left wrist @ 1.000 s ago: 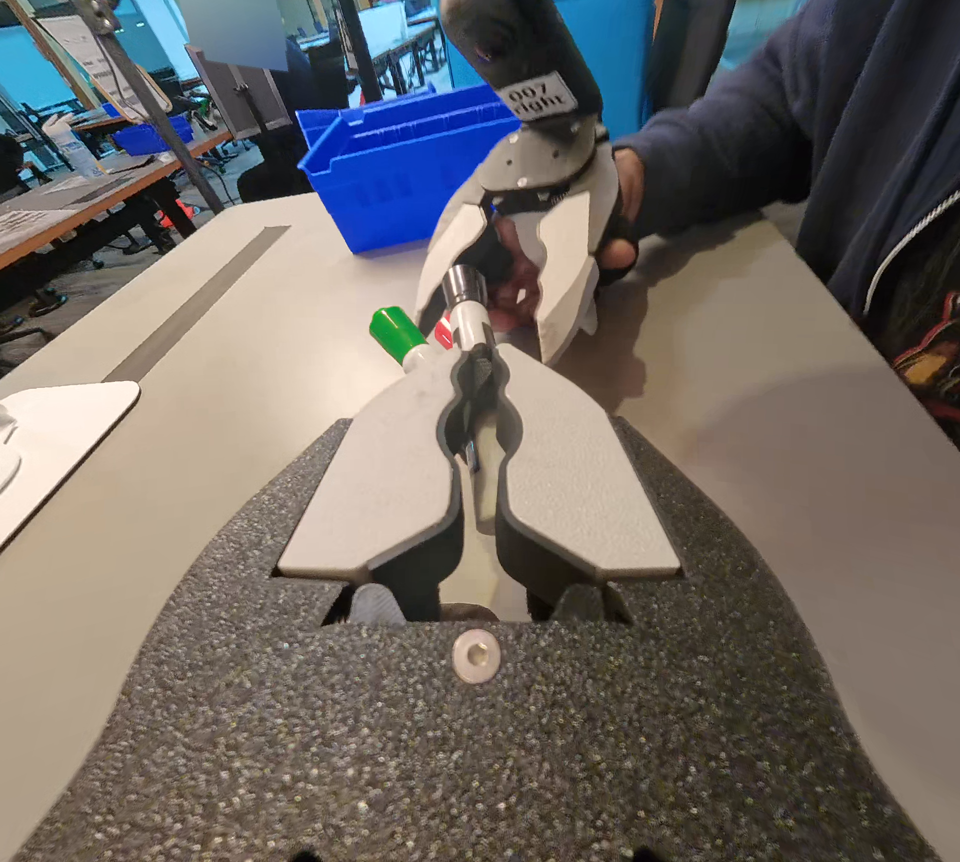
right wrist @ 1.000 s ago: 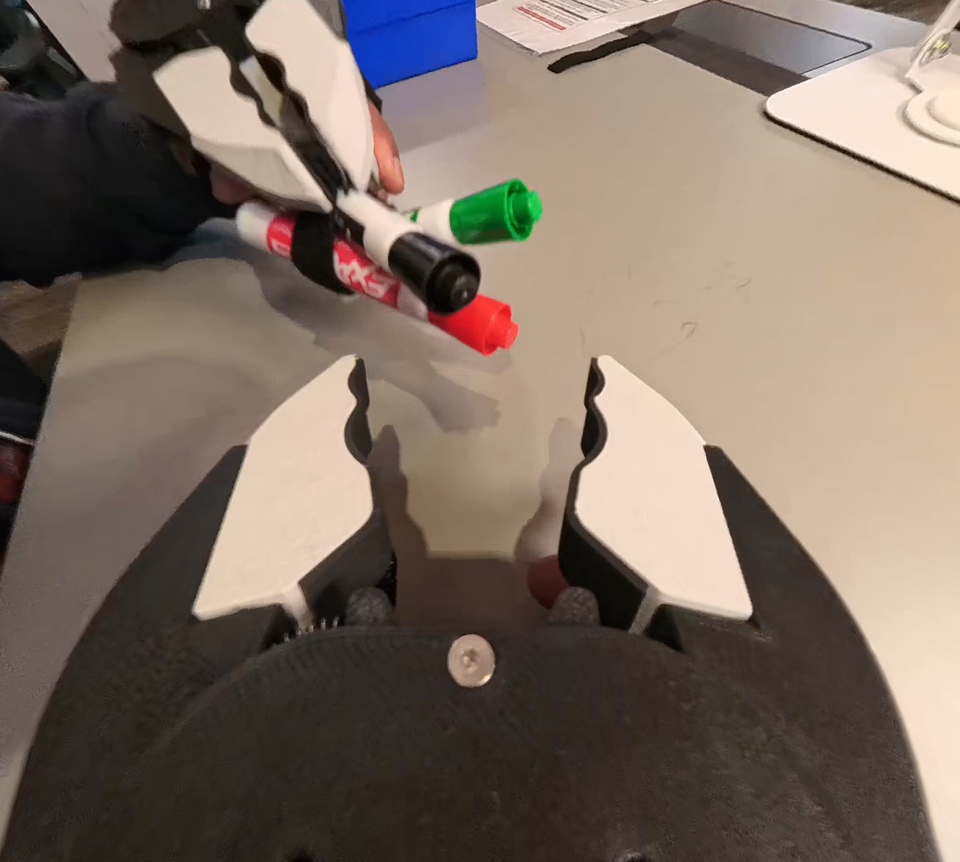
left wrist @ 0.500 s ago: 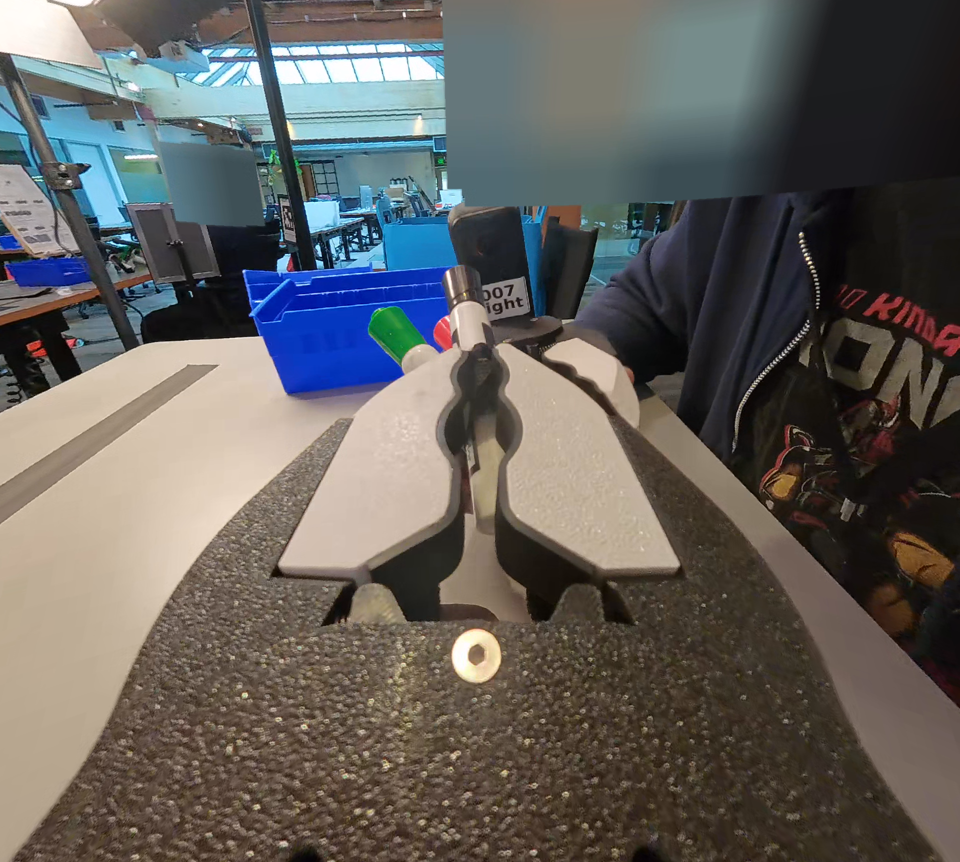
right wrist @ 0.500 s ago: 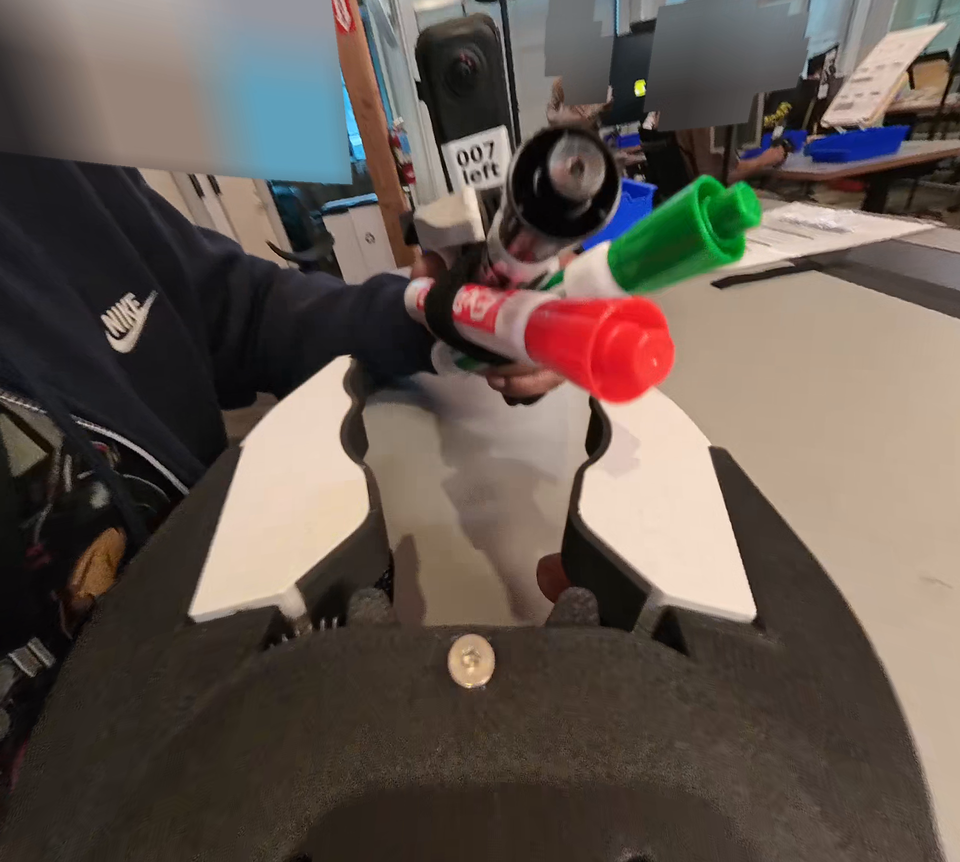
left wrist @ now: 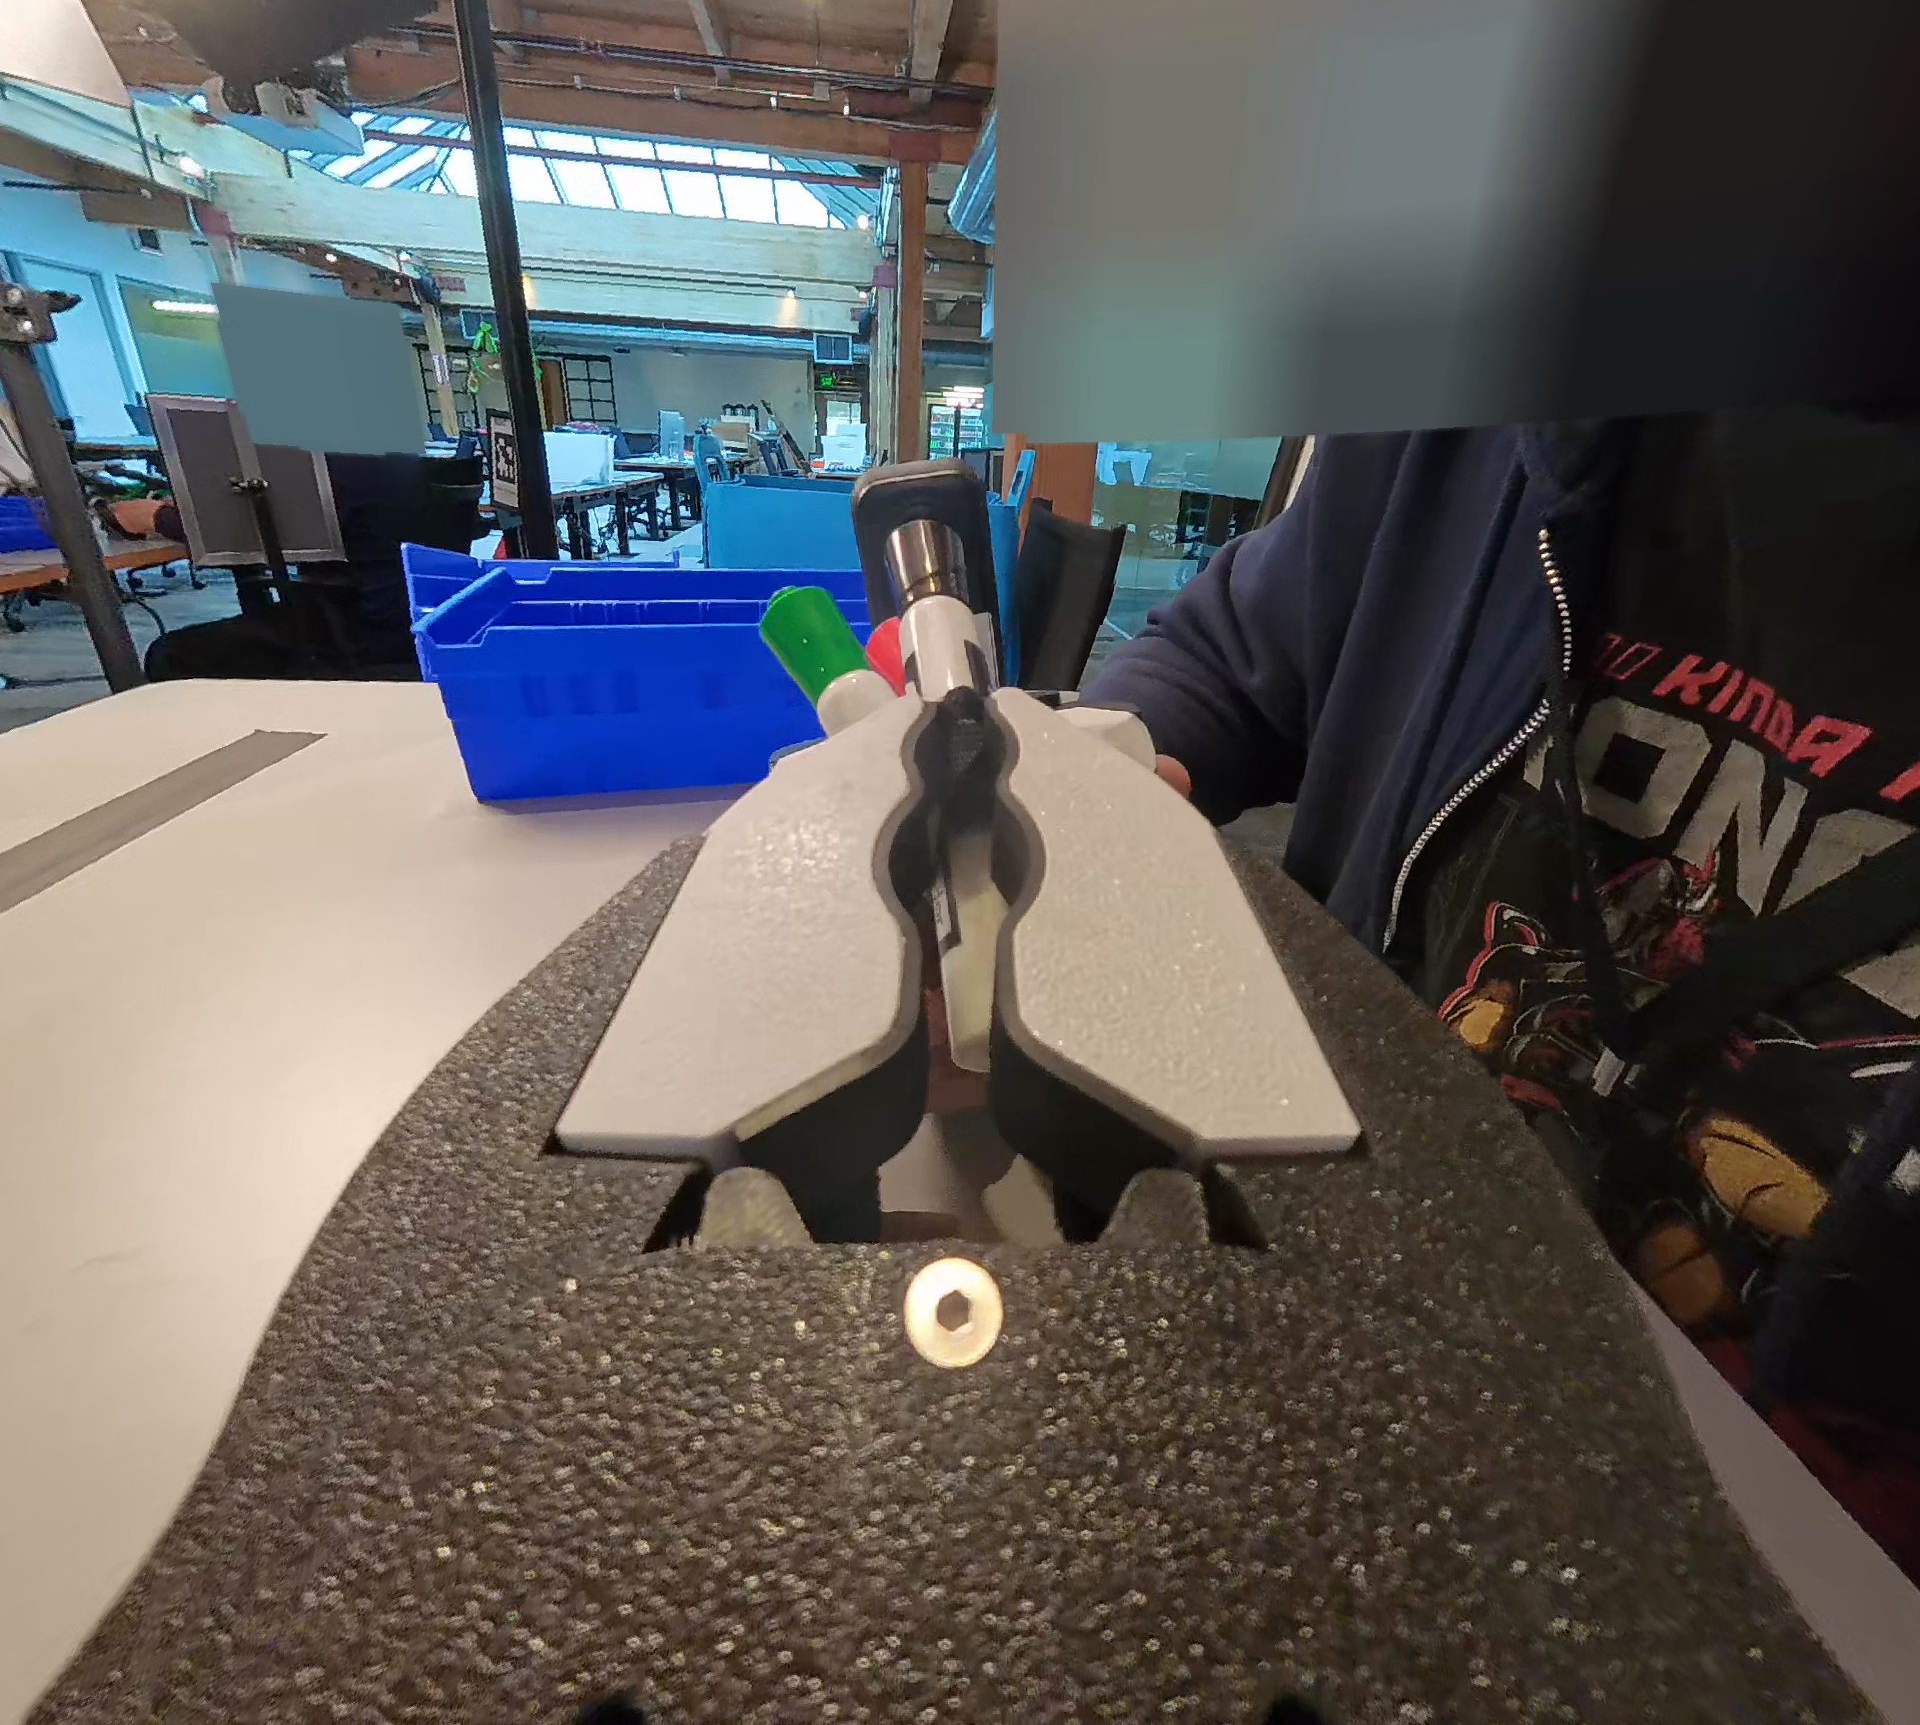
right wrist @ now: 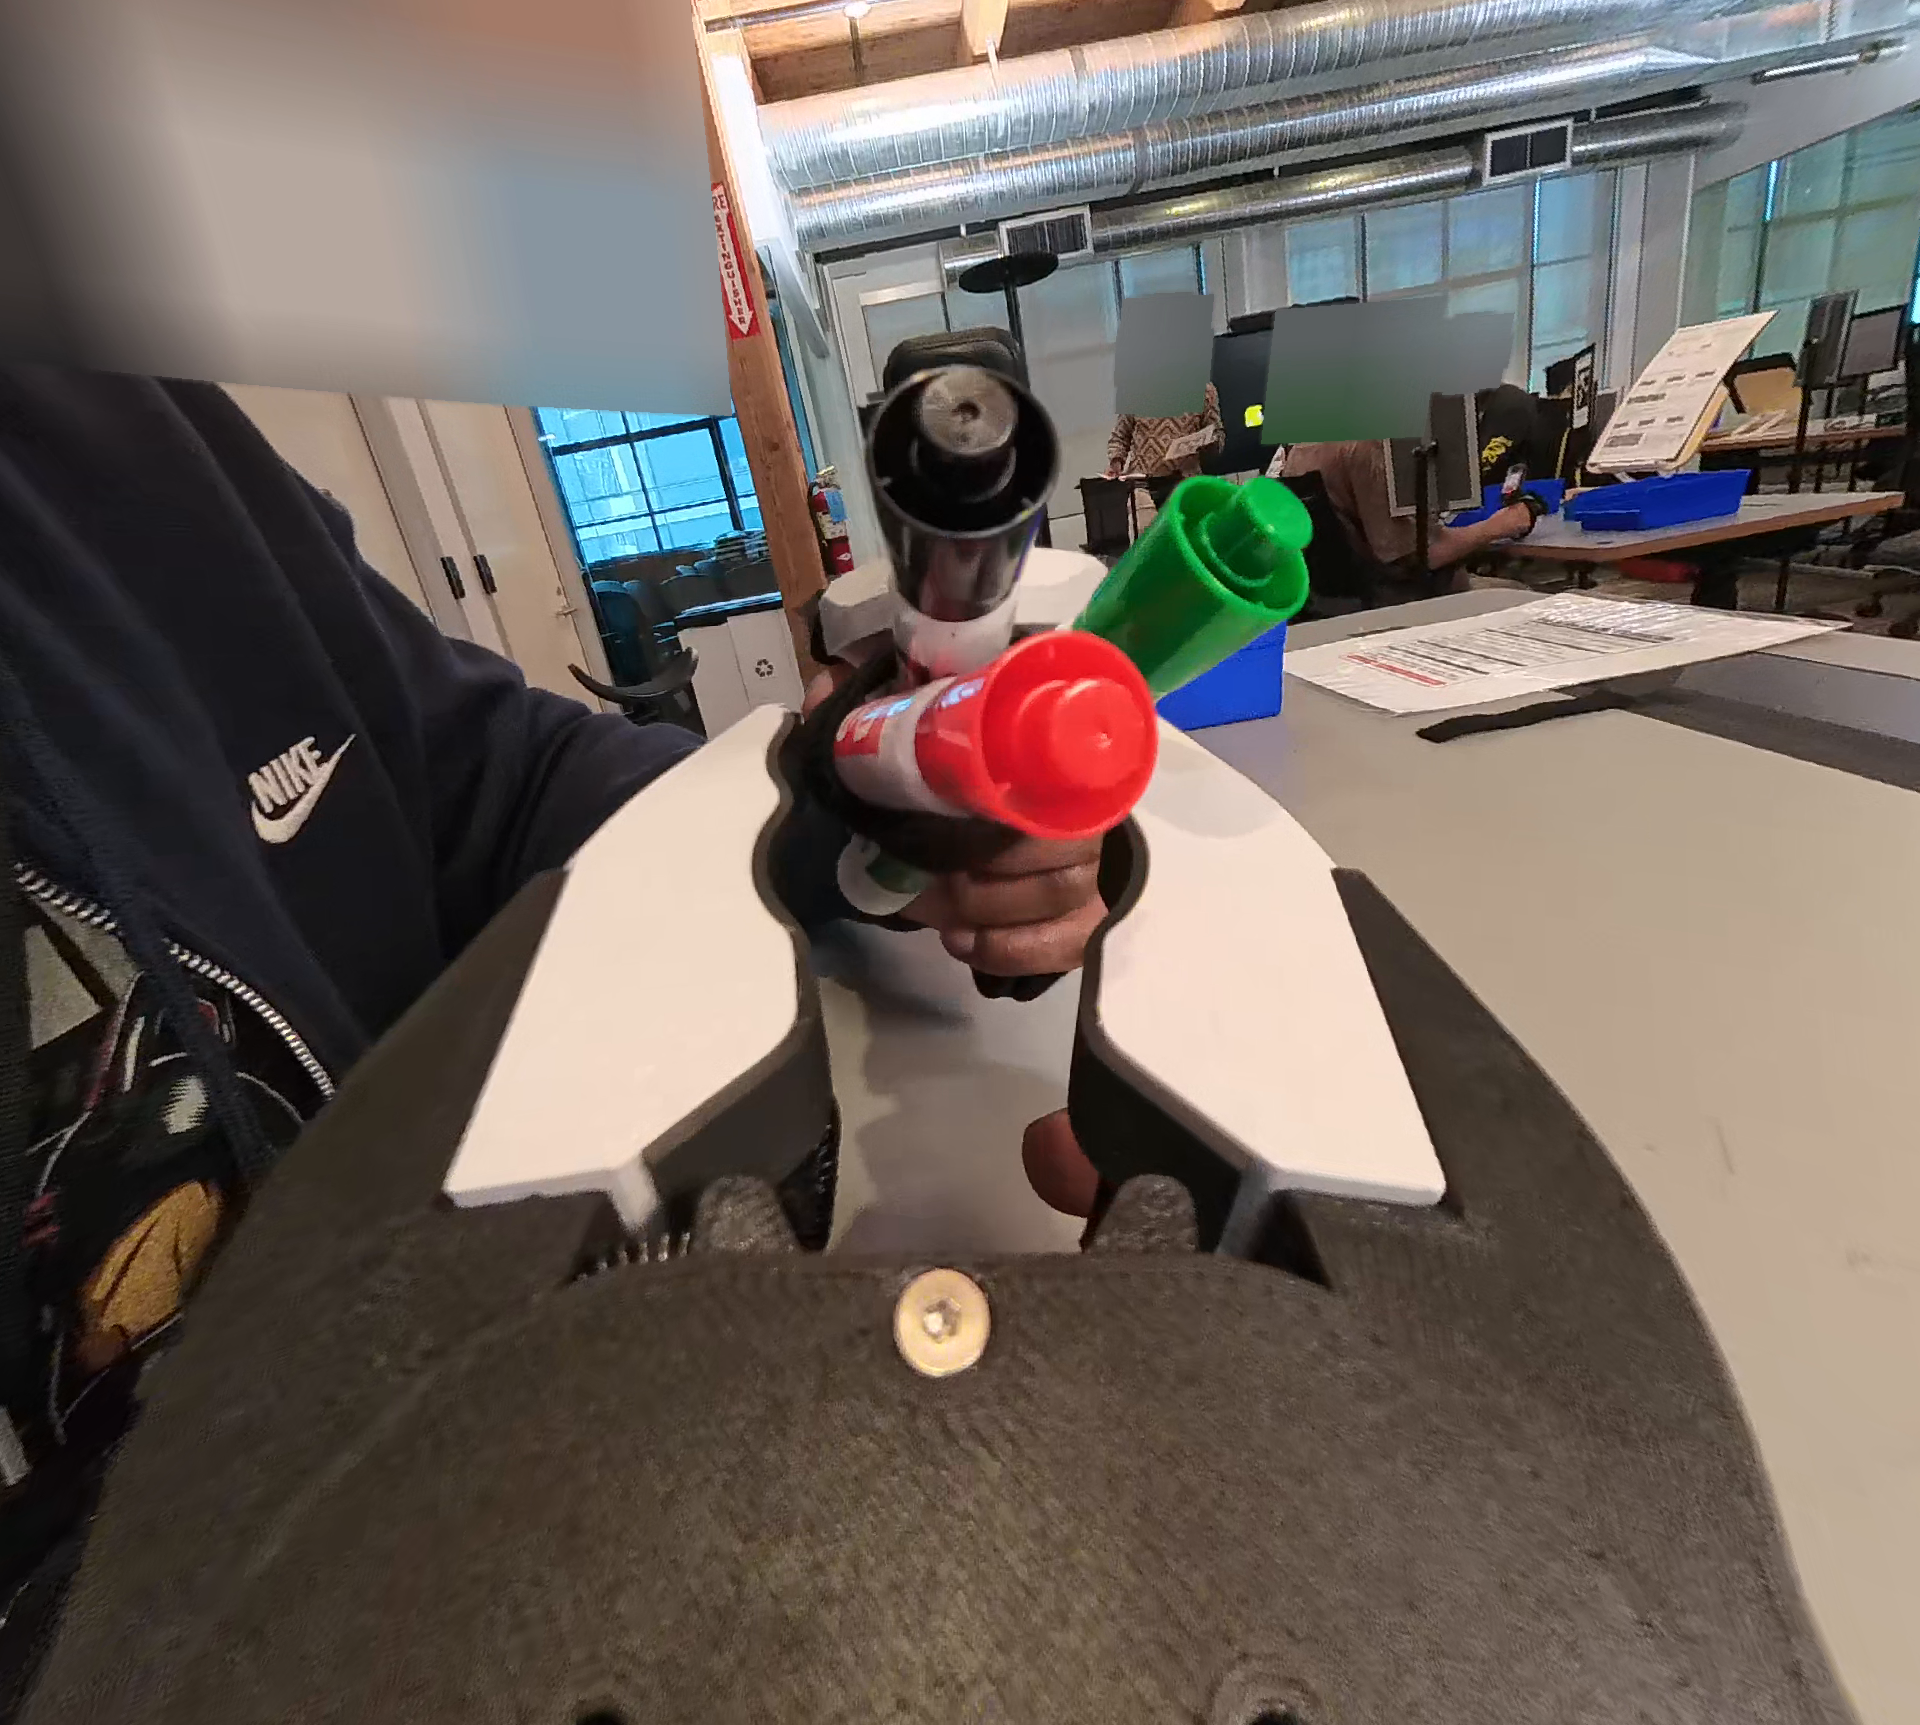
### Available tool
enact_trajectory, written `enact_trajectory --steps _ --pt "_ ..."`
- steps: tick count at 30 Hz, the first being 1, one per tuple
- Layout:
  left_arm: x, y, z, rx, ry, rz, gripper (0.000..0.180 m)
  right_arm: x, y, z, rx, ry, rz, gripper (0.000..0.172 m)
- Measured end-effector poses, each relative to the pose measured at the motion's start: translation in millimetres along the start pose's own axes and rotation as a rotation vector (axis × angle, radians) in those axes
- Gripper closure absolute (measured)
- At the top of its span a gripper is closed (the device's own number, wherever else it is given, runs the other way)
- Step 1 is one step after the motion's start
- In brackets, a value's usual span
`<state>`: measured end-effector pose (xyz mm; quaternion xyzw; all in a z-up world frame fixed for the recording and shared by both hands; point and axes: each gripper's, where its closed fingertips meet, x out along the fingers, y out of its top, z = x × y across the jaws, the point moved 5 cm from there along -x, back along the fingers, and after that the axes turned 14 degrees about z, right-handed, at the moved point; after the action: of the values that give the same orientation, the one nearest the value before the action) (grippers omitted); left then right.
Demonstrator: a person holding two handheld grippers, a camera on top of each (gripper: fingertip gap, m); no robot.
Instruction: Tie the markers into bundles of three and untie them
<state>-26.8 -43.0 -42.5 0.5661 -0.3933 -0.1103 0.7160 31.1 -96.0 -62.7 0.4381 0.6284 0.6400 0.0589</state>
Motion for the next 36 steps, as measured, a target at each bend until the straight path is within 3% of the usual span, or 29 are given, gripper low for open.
enact_trajectory --steps 1,13,20,28,33,36 --pt "-0.8 -0.5 -1.0 -0.008 0.008 -0.006 0.174 -0.5 -0.5 0.9 -0.003 -0.004 -0.004 0.117" --pt "-5.0 -2.9 -10.5 -0.034 0.099 -0.143 0.173 -7.8 -0.6 10.8 -0.104 -0.062 -0.081 0.125" --pt "-1.1 -0.7 -8.2 0.028 0.117 -0.219 0.174 -10.2 -0.2 11.1 -0.129 -0.056 -0.105 0.125" --pt "-1.0 -3.4 -7.4 0.028 0.124 -0.219 0.174 -13.2 -0.6 10.8 -0.22 -0.045 -0.157 0.125" --pt "-4.3 -4.4 -6.4 0.072 0.122 -0.218 0.175 -18.3 1.2 11.4 -0.272 -0.032 -0.191 0.121" --pt "-7.9 -3.4 -9.1 0.12 0.146 -0.246 0.175 -24.8 4.2 15.9 -0.276 -0.032 -0.266 0.104"
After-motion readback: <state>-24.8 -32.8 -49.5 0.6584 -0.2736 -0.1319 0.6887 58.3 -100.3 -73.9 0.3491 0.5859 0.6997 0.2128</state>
